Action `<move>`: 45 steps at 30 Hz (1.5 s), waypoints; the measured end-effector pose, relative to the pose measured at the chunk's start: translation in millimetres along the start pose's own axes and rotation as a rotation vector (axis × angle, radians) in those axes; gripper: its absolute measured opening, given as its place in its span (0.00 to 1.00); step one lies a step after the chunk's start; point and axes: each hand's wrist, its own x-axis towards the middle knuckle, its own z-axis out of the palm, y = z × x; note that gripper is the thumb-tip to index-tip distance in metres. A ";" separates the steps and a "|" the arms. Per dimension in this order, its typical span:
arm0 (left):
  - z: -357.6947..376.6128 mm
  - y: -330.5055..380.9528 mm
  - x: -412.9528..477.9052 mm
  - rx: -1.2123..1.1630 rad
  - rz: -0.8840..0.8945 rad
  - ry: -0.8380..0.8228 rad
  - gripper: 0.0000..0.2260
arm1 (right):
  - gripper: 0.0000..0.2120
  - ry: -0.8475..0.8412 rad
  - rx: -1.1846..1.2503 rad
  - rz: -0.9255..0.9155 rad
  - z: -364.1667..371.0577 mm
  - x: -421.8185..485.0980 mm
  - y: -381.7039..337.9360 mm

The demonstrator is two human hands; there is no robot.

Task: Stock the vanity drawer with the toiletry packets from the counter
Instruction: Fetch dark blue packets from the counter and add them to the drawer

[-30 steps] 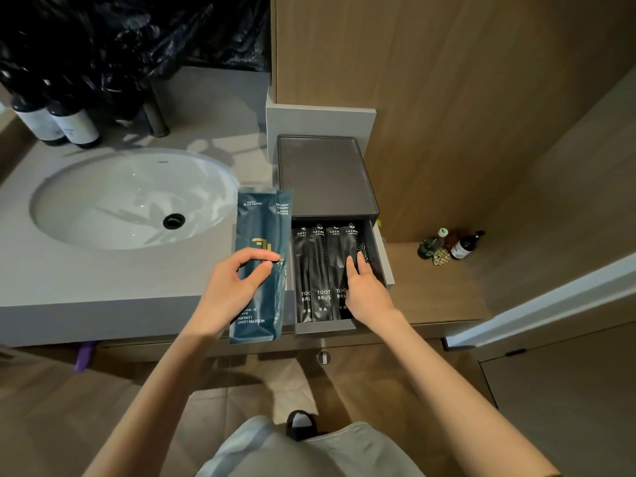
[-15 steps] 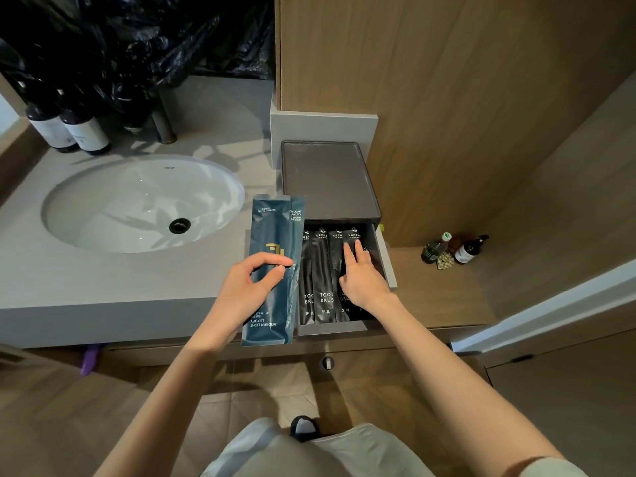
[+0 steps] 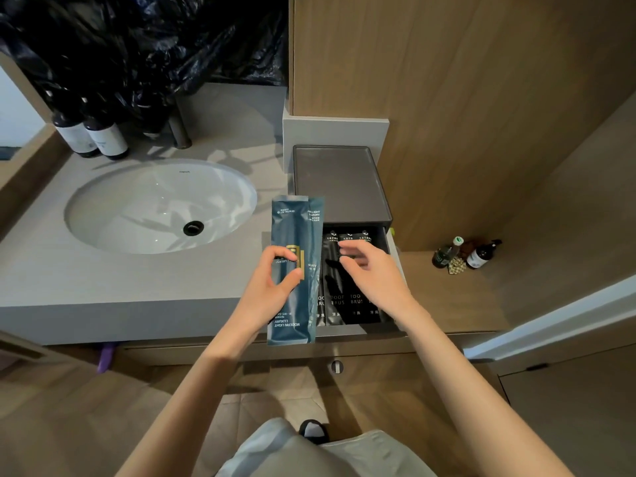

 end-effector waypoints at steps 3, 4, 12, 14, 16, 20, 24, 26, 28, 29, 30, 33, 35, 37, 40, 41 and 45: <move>4.3 -4.0 2.3 -0.006 -0.004 -0.030 0.16 | 0.11 0.016 0.225 0.054 2.8 -13.9 -13.0; 5.8 -3.2 1.9 -0.003 -0.012 -0.046 0.19 | 0.09 0.012 0.286 0.086 4.3 -16.2 -15.1; 18.4 0.5 3.7 -0.130 -0.035 -0.089 0.31 | 0.06 0.032 0.553 0.212 2.0 -18.1 -12.8; 14.3 -2.6 6.7 -0.161 -0.074 -0.048 0.30 | 0.06 0.064 0.563 0.222 -2.0 -18.0 -9.5; 6.6 -7.0 9.0 -0.159 -0.094 -0.005 0.30 | 0.09 0.114 0.568 0.226 -8.0 -17.3 -5.5; -9.2 -9.2 10.5 -0.076 0.035 0.093 0.35 | 0.09 0.216 0.629 0.228 -24.6 -16.5 -2.4; -18.5 -10.8 12.4 0.059 0.144 0.086 0.27 | 0.07 0.227 0.620 0.192 -38.5 -16.6 -0.9; -19.3 -11.6 12.8 0.066 0.146 0.058 0.23 | 0.08 0.209 0.589 0.175 -41.3 -16.0 -1.9; -18.9 -9.5 12.4 0.080 0.134 0.031 0.19 | 0.08 0.186 0.567 0.166 -41.3 -15.4 -3.6; -18.1 -8.1 12.3 0.088 0.128 0.020 0.18 | 0.07 0.166 0.551 0.164 -40.9 -15.1 -3.8; -17.8 -7.6 12.2 0.092 0.122 0.019 0.17 | 0.07 0.135 0.525 0.167 -40.6 -14.9 -3.3; -20.0 -7.8 10.9 0.097 0.107 0.049 0.16 | 0.07 -0.014 0.405 0.253 -40.4 -13.3 4.4; -23.0 -7.4 9.2 0.100 0.103 0.061 0.16 | 0.08 -0.122 0.312 0.333 -38.2 -10.5 13.6; -25.1 -7.3 6.8 0.090 0.089 0.071 0.16 | 0.11 -0.160 0.264 0.399 -31.9 -4.3 22.8; -26.6 -8.4 2.7 0.076 0.070 0.076 0.16 | 0.16 -0.125 0.246 0.435 -15.5 11.4 32.2; -26.8 -8.9 1.2 0.075 0.066 0.073 0.16 | 0.16 -0.104 0.239 0.434 -9.0 18.0 33.5; -29.5 -9.6 -6.0 0.075 0.053 0.059 0.16 | 0.08 -0.003 0.225 0.426 15.3 40.5 31.5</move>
